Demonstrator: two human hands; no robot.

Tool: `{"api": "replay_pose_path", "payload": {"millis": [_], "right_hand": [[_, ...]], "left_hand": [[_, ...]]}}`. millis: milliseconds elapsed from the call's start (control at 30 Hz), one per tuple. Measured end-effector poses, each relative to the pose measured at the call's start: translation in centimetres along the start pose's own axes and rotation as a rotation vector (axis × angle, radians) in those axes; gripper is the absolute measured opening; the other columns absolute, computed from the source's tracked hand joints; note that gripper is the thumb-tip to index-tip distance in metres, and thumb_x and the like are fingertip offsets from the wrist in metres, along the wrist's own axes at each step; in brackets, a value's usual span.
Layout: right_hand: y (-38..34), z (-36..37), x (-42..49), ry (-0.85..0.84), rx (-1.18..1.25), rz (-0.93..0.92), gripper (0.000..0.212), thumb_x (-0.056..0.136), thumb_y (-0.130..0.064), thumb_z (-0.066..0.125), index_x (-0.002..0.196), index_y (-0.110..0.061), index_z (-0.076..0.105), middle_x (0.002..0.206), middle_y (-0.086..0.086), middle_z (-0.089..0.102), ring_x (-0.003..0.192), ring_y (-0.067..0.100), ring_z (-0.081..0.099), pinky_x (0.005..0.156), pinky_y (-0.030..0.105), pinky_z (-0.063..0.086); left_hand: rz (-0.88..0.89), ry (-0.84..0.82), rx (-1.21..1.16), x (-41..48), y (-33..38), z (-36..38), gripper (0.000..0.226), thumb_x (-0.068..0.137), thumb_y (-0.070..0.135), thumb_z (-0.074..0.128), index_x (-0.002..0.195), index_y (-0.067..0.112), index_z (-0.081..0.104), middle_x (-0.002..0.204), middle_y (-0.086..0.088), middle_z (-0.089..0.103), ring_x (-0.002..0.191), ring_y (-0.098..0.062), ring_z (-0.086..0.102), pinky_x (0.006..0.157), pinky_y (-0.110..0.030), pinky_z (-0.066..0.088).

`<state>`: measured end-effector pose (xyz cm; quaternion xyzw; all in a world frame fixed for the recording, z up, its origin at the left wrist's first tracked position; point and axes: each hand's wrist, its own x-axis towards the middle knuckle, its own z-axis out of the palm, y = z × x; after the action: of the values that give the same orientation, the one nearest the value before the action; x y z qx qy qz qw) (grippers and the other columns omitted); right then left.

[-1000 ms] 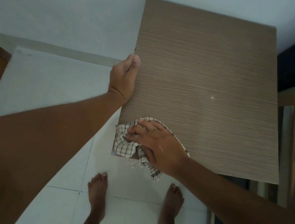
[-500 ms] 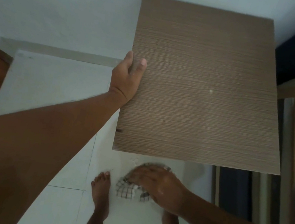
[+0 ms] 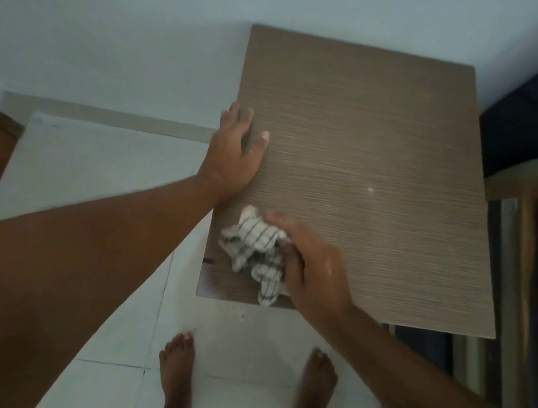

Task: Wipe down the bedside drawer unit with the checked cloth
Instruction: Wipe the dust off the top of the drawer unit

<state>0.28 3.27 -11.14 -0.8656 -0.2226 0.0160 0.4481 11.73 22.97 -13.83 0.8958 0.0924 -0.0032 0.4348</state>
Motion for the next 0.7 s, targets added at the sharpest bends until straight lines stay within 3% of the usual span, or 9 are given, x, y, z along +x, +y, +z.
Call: {"api": "replay_pose_path", "payload": {"millis": [167, 300, 367, 433, 467, 533, 600, 700], "right_hand": [[1.6, -0.2, 7.7, 0.151, -0.003, 0.081, 0.036, 0.099, 0.002, 0.051, 0.132, -0.009, 0.064, 0.126, 0.003, 0.07, 0.114, -0.004, 0.057, 0.099, 0.002, 0.039], [3.0, -0.5, 14.2, 0.268, -0.017, 0.175, 0.029, 0.106, -0.013, 0.047, 0.127, -0.012, 0.066, 0.103, -0.01, 0.07, 0.09, -0.004, 0.06, 0.073, -0.005, 0.038], [3.7, -0.6, 17.8, 0.374, -0.013, 0.243, 0.029, 0.107, -0.017, 0.046, 0.127, -0.011, 0.066, 0.102, -0.007, 0.07, 0.084, 0.0, 0.061, 0.065, -0.005, 0.036], [4.6, -0.6, 21.9, 0.447, 0.009, 0.26, 0.032, 0.106, -0.015, 0.046, 0.132, -0.01, 0.064, 0.112, 0.004, 0.073, 0.094, 0.012, 0.066, 0.069, -0.002, 0.038], [5.1, -0.6, 24.1, 0.445, -0.006, 0.241, 0.034, 0.105, -0.013, 0.047, 0.136, -0.011, 0.06, 0.121, 0.008, 0.071, 0.104, 0.017, 0.067, 0.079, 0.005, 0.043], [5.9, -0.2, 28.0, 0.322, -0.09, 0.153, 0.042, 0.104, -0.014, 0.048, 0.146, -0.014, 0.051, 0.143, 0.011, 0.058, 0.13, 0.026, 0.057, 0.105, 0.029, 0.048], [7.0, 0.6, 31.1, 0.067, -0.267, 0.046, 0.048, 0.105, -0.019, 0.046, 0.152, -0.013, 0.04, 0.157, 0.013, 0.041, 0.144, 0.033, 0.041, 0.117, 0.047, 0.039], [8.4, 1.5, 33.3, -0.262, -0.57, 0.026, 0.055, 0.108, -0.025, 0.037, 0.159, -0.015, 0.021, 0.167, 0.013, 0.02, 0.153, 0.037, 0.018, 0.125, 0.05, 0.02]], "left_hand": [[-0.009, -0.035, 0.055, 2.8, 0.3, -0.1, 0.059, 0.106, 0.03, 0.046, 0.157, 0.004, 0.028, 0.167, -0.019, 0.014, 0.156, -0.033, 0.007, 0.126, -0.041, 0.01], [-0.003, -0.024, 0.125, 5.1, 0.1, 0.2, 0.058, 0.108, 0.022, 0.039, 0.158, 0.0, 0.02, 0.167, -0.021, 0.01, 0.156, -0.036, 0.001, 0.126, -0.041, 0.009], [-0.013, -0.02, 0.147, 6.3, 0.2, 0.2, 0.058, 0.108, 0.019, 0.036, 0.158, -0.001, 0.015, 0.168, -0.02, 0.004, 0.156, -0.036, -0.005, 0.125, -0.045, 0.005], [0.03, -0.022, 0.224, 7.8, 0.1, 0.2, 0.06, 0.106, 0.016, 0.036, 0.158, -0.003, 0.012, 0.167, -0.022, -0.001, 0.154, -0.04, -0.011, 0.124, -0.051, 0.002], [0.063, -0.029, 0.276, 8.5, 0.1, 0.2, 0.062, 0.105, 0.017, 0.036, 0.158, -0.004, 0.011, 0.167, -0.023, -0.003, 0.154, -0.041, -0.013, 0.124, -0.052, 0.0], [0.114, -0.077, 0.37, 9.7, 0.1, 0.4, 0.066, 0.105, 0.021, 0.037, 0.158, -0.003, 0.008, 0.167, -0.024, -0.006, 0.153, -0.042, -0.015, 0.124, -0.052, -0.003], [0.132, -0.13, 0.426, 10.7, 0.3, 0.6, 0.067, 0.105, 0.025, 0.037, 0.158, -0.003, 0.006, 0.167, -0.024, -0.007, 0.153, -0.041, -0.016, 0.125, -0.052, -0.002], [0.125, -0.15, 0.45, 11.6, 0.2, 0.9, 0.068, 0.106, 0.028, 0.036, 0.158, -0.004, 0.006, 0.167, -0.025, -0.006, 0.154, -0.039, -0.014, 0.125, -0.052, 0.0]]}}
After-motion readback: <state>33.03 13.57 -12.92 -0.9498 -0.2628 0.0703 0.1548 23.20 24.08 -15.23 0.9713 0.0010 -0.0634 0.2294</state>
